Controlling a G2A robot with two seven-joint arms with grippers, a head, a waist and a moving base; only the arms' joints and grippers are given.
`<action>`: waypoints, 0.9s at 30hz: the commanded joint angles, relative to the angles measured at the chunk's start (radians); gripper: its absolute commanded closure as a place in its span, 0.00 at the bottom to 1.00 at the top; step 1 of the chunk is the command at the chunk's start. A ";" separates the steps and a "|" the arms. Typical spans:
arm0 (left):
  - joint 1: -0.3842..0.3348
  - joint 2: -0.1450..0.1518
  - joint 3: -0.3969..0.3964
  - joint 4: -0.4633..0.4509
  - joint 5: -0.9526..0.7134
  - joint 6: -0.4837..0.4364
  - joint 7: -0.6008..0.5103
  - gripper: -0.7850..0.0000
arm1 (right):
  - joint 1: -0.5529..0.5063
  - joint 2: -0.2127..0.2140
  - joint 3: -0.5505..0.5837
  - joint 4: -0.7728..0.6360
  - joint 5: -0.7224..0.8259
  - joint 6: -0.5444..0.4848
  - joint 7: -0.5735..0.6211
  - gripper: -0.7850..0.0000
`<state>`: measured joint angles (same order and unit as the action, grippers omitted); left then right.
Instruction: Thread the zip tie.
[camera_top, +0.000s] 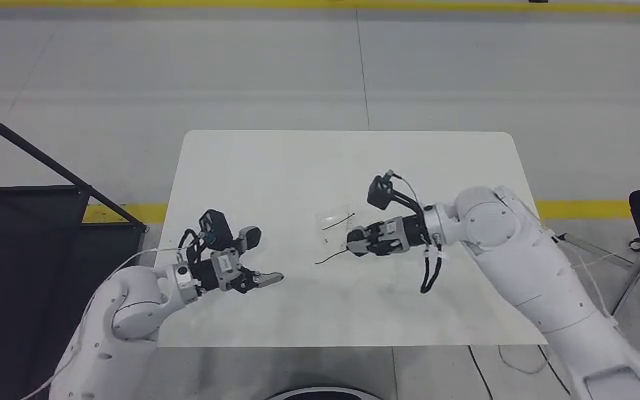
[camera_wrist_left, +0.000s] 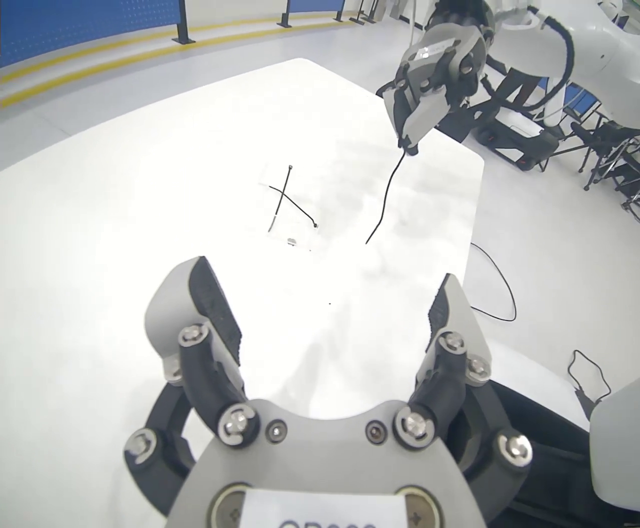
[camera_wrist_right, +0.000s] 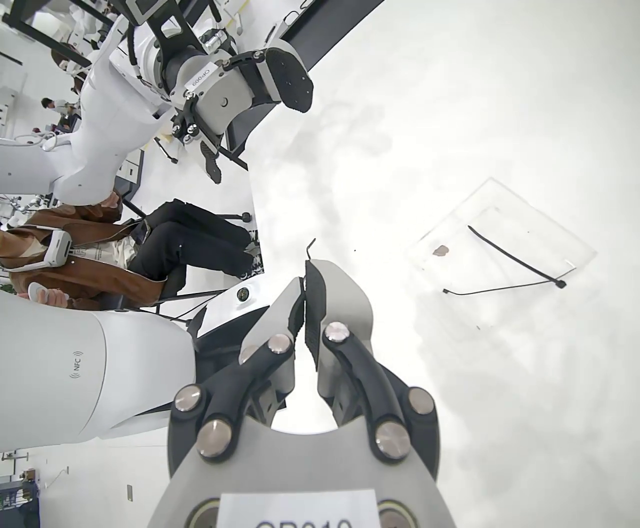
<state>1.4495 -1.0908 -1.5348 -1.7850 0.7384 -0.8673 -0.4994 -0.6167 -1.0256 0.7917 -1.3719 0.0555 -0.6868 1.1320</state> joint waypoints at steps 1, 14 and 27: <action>-0.025 0.001 0.037 0.035 -0.073 -0.056 -0.002 0.00 | -0.003 0.003 -0.004 -0.024 -0.006 -0.008 -0.006 1.00; -0.213 0.024 0.226 0.145 -0.299 -0.145 -0.143 0.00 | 0.114 -0.005 -0.168 -0.062 0.077 0.001 0.003 1.00; -0.218 0.034 0.218 0.153 -0.276 -0.141 -0.144 0.00 | 0.119 -0.008 -0.178 -0.054 0.083 0.004 -0.016 1.00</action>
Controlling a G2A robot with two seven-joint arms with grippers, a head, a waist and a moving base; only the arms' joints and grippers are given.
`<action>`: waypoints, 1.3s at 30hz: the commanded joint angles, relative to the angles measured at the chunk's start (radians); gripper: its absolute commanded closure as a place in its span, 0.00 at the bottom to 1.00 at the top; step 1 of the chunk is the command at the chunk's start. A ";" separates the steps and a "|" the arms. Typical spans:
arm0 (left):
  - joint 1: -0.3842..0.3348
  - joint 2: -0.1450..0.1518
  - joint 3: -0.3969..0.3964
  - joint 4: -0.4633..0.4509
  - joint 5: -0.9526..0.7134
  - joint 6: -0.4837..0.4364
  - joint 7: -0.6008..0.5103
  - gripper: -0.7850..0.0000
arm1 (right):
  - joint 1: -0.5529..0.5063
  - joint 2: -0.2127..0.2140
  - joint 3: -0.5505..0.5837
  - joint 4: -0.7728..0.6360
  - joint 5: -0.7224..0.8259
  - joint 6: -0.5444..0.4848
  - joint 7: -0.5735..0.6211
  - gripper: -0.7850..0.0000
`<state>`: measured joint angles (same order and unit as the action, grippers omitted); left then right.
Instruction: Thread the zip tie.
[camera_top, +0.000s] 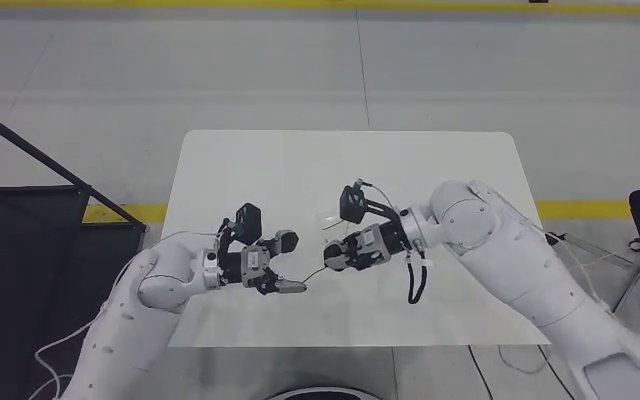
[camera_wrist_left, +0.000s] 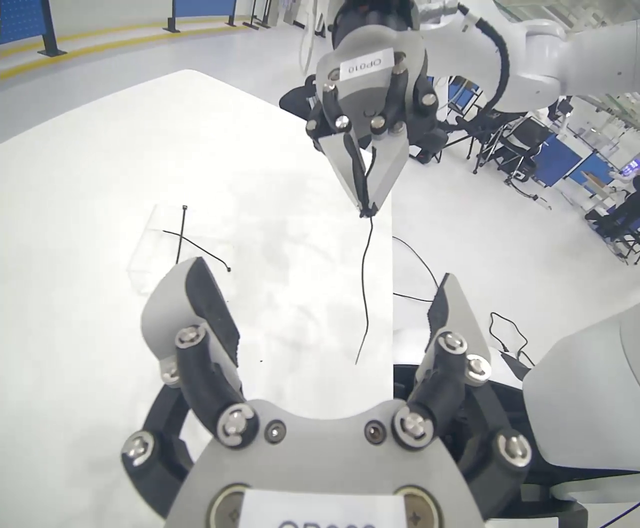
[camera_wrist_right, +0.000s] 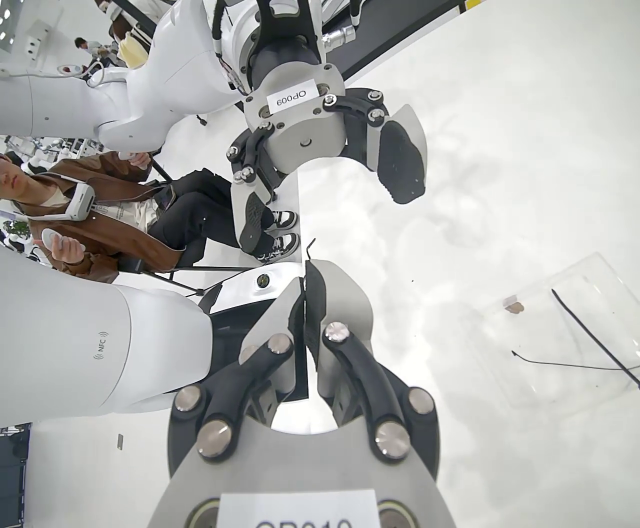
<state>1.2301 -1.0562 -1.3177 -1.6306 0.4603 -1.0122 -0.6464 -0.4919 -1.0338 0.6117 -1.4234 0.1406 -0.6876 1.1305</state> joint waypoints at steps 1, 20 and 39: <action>0.006 0.000 0.007 -0.011 0.015 0.012 0.008 0.00 | -0.014 0.001 0.005 -0.011 -0.013 0.011 -0.028 1.00; 0.002 0.004 0.064 -0.014 0.103 0.011 0.115 0.55 | -0.008 -0.020 0.003 0.003 -0.005 0.046 0.005 1.00; -0.008 0.017 0.092 -0.011 0.110 0.010 0.144 0.82 | 0.005 -0.045 -0.002 0.038 0.007 0.050 0.034 1.00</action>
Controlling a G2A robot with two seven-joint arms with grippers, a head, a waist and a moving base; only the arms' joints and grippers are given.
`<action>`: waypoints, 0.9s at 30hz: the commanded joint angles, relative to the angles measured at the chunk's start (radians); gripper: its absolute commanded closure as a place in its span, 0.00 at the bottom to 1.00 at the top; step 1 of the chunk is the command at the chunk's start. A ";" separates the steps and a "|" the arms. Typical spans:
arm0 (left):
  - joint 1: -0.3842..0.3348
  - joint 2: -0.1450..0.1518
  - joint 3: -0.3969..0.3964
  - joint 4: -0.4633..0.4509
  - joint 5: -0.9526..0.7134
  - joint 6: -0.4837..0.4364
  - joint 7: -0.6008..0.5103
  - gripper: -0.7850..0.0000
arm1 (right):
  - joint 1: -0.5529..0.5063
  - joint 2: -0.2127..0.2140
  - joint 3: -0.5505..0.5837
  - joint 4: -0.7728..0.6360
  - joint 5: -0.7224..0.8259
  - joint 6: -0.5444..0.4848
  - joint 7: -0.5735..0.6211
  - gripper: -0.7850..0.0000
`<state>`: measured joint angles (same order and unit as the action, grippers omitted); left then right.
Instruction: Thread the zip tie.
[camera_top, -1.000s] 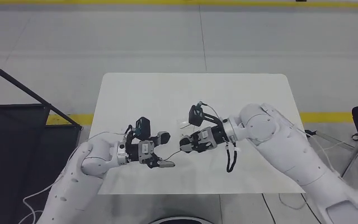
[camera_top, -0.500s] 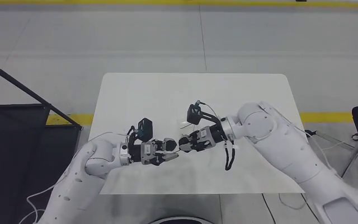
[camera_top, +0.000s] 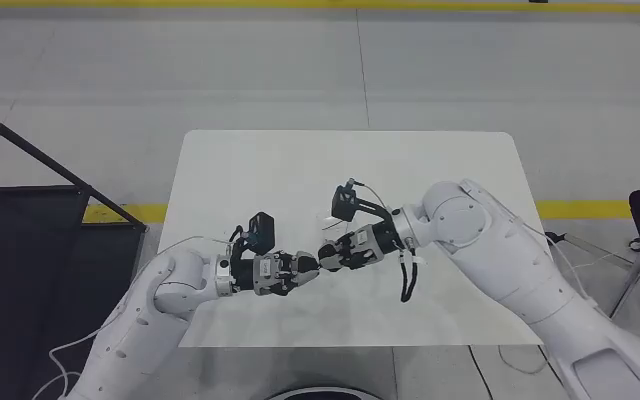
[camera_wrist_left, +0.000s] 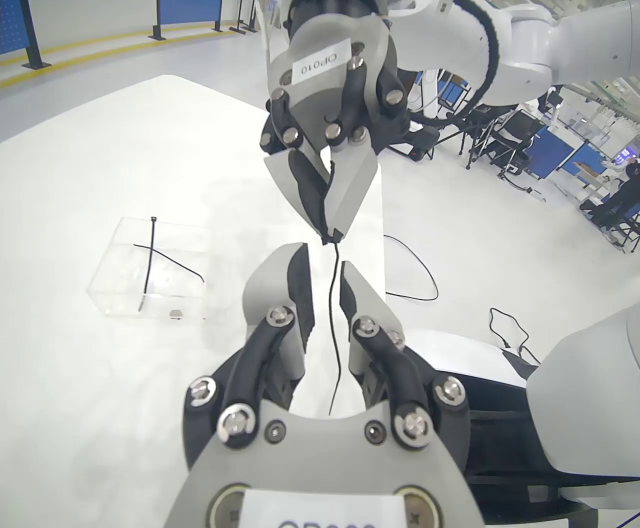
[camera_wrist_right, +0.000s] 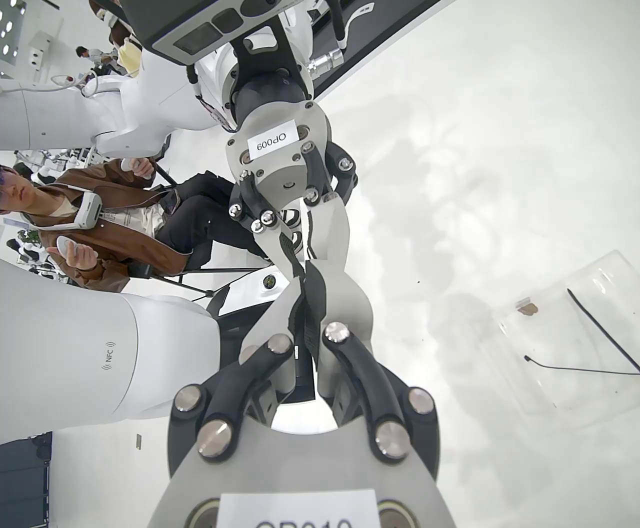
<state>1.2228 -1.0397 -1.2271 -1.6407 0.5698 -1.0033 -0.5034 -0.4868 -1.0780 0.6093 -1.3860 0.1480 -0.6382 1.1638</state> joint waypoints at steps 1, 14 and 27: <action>0.000 0.001 0.002 -0.001 0.001 0.002 0.002 0.89 | 0.001 -0.002 0.001 0.002 0.000 0.001 0.001 1.00; 0.005 0.008 -0.010 -0.003 0.012 0.047 0.061 1.00 | -0.021 0.000 0.037 0.018 -0.013 0.001 -0.030 0.30; 0.032 0.006 -0.048 0.001 -0.020 0.101 0.212 1.00 | -0.185 0.059 0.189 -0.078 -0.135 -0.022 -0.184 0.00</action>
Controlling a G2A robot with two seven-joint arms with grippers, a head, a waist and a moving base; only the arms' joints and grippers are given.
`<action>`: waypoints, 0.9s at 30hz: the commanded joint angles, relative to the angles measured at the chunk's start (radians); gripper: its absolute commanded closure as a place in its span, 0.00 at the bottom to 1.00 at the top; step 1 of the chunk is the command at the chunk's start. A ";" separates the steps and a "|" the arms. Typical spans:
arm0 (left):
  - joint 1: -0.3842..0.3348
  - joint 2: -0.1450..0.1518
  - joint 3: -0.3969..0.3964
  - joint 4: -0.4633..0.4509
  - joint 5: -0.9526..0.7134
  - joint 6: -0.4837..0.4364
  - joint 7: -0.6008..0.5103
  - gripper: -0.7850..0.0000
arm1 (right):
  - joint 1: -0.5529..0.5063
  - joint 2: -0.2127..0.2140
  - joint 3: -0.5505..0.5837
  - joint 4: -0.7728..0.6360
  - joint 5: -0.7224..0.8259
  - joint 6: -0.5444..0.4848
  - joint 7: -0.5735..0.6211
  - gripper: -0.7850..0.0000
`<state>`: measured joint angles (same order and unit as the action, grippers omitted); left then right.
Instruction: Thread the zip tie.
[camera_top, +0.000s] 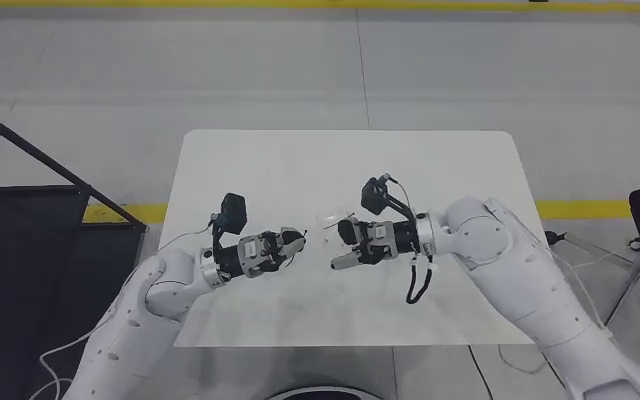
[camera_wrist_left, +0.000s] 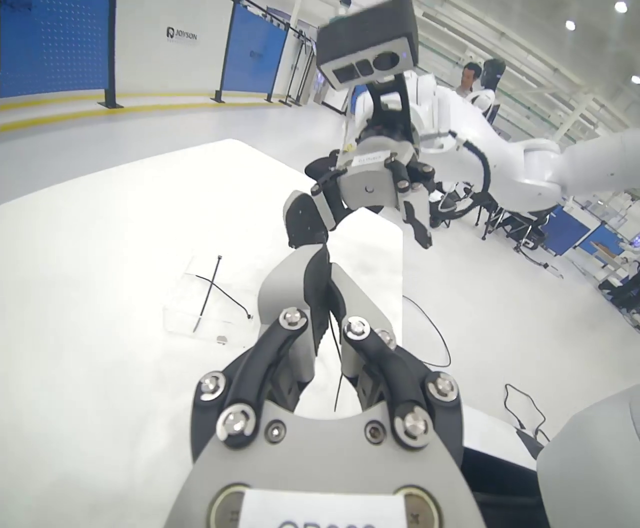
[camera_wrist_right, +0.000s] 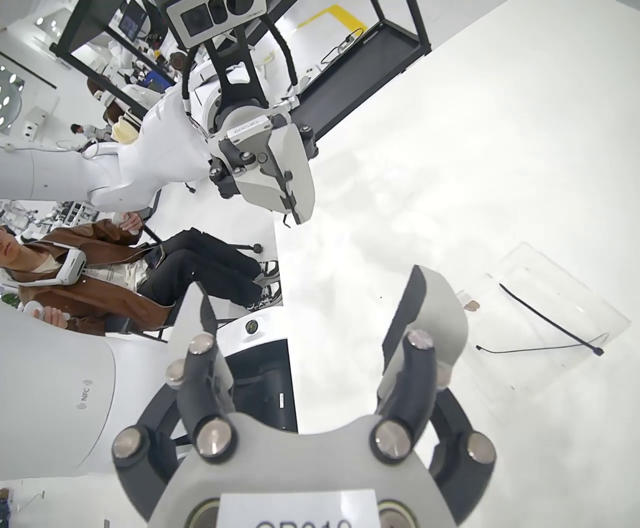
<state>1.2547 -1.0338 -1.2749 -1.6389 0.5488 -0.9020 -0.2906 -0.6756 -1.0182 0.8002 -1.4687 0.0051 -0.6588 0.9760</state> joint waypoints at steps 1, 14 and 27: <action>0.000 0.000 0.000 0.000 0.001 -0.001 -0.001 1.00 | 0.004 -0.001 -0.002 0.005 0.008 -0.001 0.004 0.00; 0.011 -0.012 0.027 -0.025 0.037 0.072 0.086 1.00 | -0.025 -0.017 -0.041 -0.024 -0.064 0.041 -0.073 0.00; -0.015 -0.060 0.105 0.078 0.106 0.133 0.438 1.00 | -0.122 -0.033 -0.022 -0.030 -0.158 0.038 -0.347 0.00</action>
<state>1.2401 -1.0915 -1.1727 -1.5648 0.6519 -0.7764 0.1272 -0.7951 -1.0512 0.7758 -1.5008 -0.1506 -0.6166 0.6375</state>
